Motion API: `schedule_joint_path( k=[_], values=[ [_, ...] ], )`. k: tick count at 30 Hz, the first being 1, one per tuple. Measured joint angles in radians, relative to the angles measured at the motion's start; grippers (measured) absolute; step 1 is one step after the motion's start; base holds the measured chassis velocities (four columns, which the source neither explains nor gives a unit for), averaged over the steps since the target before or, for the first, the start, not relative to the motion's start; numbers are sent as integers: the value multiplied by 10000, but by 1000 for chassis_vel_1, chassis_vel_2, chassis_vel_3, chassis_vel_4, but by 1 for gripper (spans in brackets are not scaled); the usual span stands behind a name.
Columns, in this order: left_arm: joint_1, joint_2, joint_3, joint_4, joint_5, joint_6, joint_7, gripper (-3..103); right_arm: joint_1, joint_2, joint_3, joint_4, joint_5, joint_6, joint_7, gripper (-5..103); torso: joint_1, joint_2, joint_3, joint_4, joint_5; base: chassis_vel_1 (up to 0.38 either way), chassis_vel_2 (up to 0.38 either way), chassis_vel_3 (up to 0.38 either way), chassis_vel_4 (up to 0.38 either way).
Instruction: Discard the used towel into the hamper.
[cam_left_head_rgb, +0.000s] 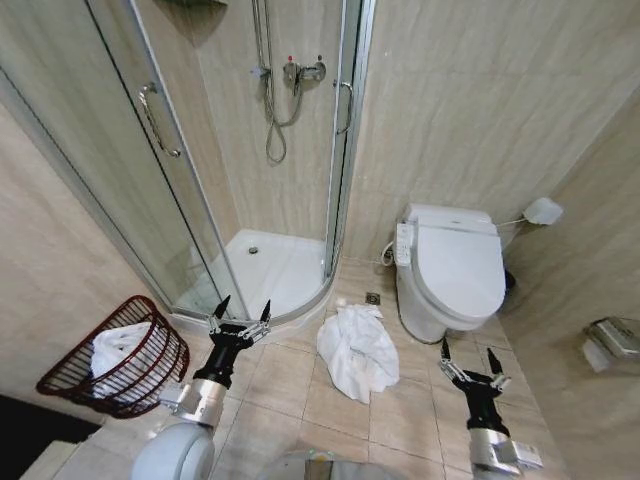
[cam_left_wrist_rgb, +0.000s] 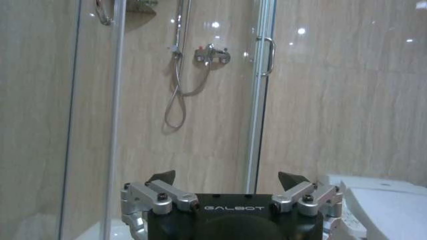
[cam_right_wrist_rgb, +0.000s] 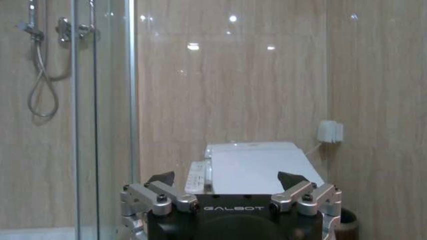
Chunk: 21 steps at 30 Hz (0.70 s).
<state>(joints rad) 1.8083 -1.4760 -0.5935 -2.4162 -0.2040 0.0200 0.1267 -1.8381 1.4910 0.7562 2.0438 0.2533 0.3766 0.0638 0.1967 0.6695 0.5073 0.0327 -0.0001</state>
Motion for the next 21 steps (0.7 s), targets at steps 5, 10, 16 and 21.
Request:
schedule_joint_path(
  k=[5,10,16,21],
  values=[
    [0,0,0,0,0,0,0,100,-62,203,-185,25,-13,-158,-435,100,-91,-218,-126,0,1,0,0,0,0],
    [-1,0,0,0,0,0,0,100,-137,206,-149,-49,106,-171,-598,100,-162,-392,-229,1,0,0,0,0,0],
    [0,1,0,0,0,0,0,100,-102,508,177,-590,120,278,-611,100,-275,-668,-391,0,1,0,0,0,0],
    [-1,0,0,0,0,0,0,100,82,1052,506,-794,-73,206,-580,100,-371,-889,-519,1,1,0,0,0,0]
  ],
)
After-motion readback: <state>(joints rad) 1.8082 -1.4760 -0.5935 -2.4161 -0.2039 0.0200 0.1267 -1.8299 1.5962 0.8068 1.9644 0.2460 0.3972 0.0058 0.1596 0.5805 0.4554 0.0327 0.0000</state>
